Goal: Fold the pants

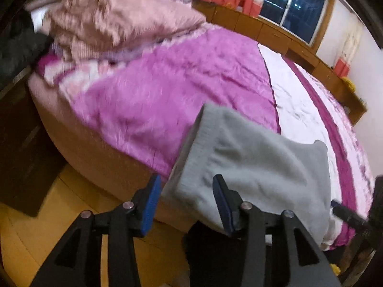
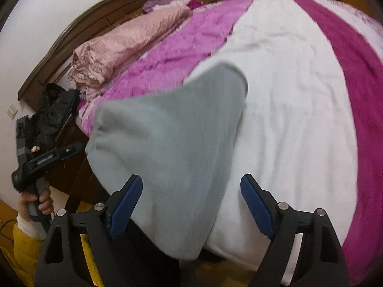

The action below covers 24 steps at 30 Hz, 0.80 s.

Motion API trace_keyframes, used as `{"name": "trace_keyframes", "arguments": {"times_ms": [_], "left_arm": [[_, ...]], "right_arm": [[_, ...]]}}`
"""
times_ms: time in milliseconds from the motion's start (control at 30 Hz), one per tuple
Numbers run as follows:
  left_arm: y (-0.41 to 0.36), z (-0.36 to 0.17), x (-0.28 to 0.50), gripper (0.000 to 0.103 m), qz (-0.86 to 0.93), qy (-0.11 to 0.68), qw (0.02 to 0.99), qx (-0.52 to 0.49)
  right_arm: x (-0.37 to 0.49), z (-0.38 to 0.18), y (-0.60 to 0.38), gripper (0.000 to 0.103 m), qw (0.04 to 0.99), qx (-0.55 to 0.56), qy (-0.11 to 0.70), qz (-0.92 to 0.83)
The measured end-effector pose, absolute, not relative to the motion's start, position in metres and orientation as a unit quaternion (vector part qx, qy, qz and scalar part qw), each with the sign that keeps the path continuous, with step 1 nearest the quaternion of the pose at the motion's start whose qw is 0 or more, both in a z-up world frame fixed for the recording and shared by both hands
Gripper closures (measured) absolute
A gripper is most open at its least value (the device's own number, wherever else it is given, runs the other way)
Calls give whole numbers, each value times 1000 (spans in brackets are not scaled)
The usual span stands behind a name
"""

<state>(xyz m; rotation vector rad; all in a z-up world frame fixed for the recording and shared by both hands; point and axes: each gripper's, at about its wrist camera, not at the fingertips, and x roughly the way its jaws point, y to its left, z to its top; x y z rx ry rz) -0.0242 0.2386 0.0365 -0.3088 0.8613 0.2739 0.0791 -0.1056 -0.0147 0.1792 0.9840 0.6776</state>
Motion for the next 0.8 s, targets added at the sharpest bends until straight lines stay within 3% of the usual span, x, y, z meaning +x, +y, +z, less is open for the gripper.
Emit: {"name": "trace_keyframes", "arguments": {"times_ms": [67,133,200,433,600,800], "left_arm": [[228,47,-20,65,123,399,899,-137],[216,54,-7,75,91,388,907,-138],[206,55,8,76,72,387,910,-133],[190,28,73,78,67,410,907,-67],[209,-9,88,77,108,439,890,-60],[208,-13,91,77,108,447,887,-54]], "right_arm": [[85,-5,-104,45,831,73,448,322],[96,3,-97,75,839,49,446,309],[110,10,-88,86,849,32,439,293],[157,4,-68,86,852,51,443,273],[181,-40,-63,87,834,59,481,263],[169,-44,-60,87,857,20,433,279]]}}
